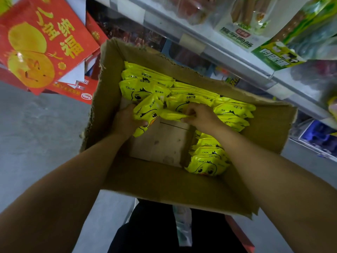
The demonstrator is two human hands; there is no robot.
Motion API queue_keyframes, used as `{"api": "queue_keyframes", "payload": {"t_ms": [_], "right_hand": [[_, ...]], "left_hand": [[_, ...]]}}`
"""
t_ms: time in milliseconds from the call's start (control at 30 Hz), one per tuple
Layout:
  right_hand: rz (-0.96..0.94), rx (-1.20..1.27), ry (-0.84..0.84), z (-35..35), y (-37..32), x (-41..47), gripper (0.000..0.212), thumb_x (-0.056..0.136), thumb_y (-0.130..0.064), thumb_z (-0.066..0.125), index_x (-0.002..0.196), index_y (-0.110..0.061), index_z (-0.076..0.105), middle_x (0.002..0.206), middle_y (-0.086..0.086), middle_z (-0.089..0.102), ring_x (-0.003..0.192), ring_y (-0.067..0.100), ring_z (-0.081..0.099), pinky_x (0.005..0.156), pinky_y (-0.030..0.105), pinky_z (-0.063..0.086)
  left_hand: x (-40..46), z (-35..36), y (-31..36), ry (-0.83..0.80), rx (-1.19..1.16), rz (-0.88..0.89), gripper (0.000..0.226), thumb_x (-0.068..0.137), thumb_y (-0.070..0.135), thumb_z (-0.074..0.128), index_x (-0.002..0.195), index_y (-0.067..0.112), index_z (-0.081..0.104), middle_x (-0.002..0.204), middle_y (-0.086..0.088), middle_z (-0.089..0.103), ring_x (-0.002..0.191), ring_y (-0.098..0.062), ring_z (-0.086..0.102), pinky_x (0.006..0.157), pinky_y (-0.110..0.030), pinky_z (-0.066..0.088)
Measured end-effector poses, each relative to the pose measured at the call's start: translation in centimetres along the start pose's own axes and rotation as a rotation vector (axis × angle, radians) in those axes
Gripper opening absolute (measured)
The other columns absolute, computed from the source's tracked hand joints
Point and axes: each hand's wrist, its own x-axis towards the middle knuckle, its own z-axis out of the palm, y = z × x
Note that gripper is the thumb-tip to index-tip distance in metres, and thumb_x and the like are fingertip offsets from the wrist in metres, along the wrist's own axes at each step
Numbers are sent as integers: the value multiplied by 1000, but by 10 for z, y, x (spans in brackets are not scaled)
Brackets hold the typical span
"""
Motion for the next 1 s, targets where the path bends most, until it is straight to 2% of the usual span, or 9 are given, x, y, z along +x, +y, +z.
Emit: {"api": "queue_keyframes", "payload": {"t_ms": [67,200,300,433,533,600,733,867,1000], "right_hand": [[-2,174,-7,-7,2,-10,28,84,-23,76,75,-21,50,66,-11,46,59,4,40,54,20,30],[1,323,20,-23,3,-30,30,88,-24,73,76,-21,45,64,-2,43,58,10,36,53,23,28],[-21,354,51,-33,4,-51,26,87,-25,73,80,-23,48,67,-3,49,64,12,42,63,30,34],[-47,330,117,-50,9,-81,23,88,-26,73,87,-16,52,76,2,52,71,13,45,67,30,37],[-63,376,146,-76,21,-118,21,91,-26,69,89,-14,51,73,2,51,65,11,43,58,23,35],[-58,426,183,-94,37,-145,18,93,-28,65,90,-16,52,79,8,57,71,14,47,61,27,35],[-100,577,333,-135,79,-217,15,97,-26,61,88,-15,54,83,10,58,75,17,50,68,32,40],[-117,741,500,-172,138,-307,29,92,-36,63,97,-7,60,92,20,67,79,19,58,75,42,51],[-136,929,645,-204,202,-397,11,96,-24,63,96,-13,62,74,-4,73,64,5,66,63,27,55]], "left_hand": [[-8,1,-1,-16,-129,-67,66,61,27,90,121,21,62,111,-5,69,104,-25,63,88,-40,53],[-27,0,0,-31,-239,-137,64,52,43,89,109,25,66,103,0,71,96,-23,67,85,-46,56],[-48,-6,20,-44,-357,-123,58,61,30,90,113,23,65,104,0,71,96,-21,68,83,-43,57],[-80,-13,55,-60,-467,-22,47,71,12,84,112,22,64,96,8,71,88,-11,68,72,-26,55],[-114,-11,90,-57,-438,71,33,72,14,84,100,23,70,87,9,74,81,-11,71,74,-31,57],[-137,-5,117,-75,-407,128,26,75,16,82,98,22,71,84,10,75,78,-8,71,74,-31,58],[-197,20,179,-56,-352,246,16,80,21,79,91,25,69,65,26,68,64,9,65,60,-9,50],[-260,61,249,-47,-279,361,9,79,27,79,84,29,71,65,19,70,61,3,64,63,-17,51],[-324,115,323,-107,-237,490,10,76,28,81,81,29,73,73,12,74,66,-3,66,69,-26,52]]}}
